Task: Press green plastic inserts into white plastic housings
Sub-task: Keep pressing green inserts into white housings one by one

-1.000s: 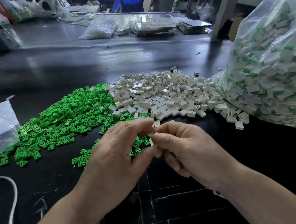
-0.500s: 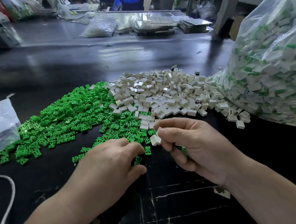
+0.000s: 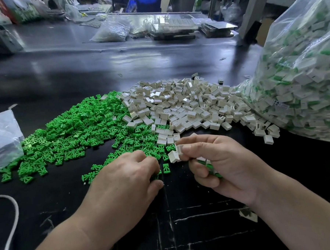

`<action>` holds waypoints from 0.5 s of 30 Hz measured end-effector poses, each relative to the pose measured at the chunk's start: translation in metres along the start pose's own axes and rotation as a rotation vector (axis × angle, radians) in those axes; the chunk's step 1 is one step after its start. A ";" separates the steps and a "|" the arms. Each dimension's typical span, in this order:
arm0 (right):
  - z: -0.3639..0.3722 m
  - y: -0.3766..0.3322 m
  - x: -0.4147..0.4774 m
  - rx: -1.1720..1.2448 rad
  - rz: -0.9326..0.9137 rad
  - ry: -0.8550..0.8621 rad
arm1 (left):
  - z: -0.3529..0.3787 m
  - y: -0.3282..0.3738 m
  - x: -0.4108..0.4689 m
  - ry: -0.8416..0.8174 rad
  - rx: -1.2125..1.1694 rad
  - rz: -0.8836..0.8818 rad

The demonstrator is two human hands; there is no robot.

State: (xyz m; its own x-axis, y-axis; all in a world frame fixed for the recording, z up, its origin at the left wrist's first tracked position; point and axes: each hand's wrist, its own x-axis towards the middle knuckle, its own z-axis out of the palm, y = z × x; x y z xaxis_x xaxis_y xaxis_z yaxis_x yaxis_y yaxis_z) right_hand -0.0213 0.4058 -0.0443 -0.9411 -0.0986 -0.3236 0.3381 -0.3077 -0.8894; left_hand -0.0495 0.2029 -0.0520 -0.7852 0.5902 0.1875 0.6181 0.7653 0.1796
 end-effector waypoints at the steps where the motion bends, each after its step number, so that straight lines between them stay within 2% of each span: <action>1: 0.001 0.000 0.000 -0.015 -0.001 -0.006 | -0.001 0.002 0.000 -0.001 -0.001 -0.001; 6: 0.002 0.000 -0.001 -0.033 -0.006 -0.026 | 0.003 0.004 -0.001 -0.003 -0.002 -0.034; 8: 0.002 -0.001 -0.001 -0.040 -0.012 -0.033 | 0.001 0.004 -0.001 0.028 -0.077 -0.080; 12: 0.003 -0.001 -0.003 -0.067 -0.037 -0.053 | -0.008 0.001 0.002 0.134 -0.457 -0.226; 15: 0.004 0.000 -0.004 -0.086 -0.059 -0.074 | -0.010 0.000 0.001 0.112 -0.765 -0.305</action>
State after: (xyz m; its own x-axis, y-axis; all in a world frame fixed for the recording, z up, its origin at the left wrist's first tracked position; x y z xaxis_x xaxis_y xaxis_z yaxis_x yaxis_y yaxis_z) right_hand -0.0173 0.4024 -0.0413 -0.9565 -0.1537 -0.2479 0.2789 -0.2326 -0.9317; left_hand -0.0502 0.2009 -0.0425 -0.9390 0.3250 0.1124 0.2655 0.4775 0.8376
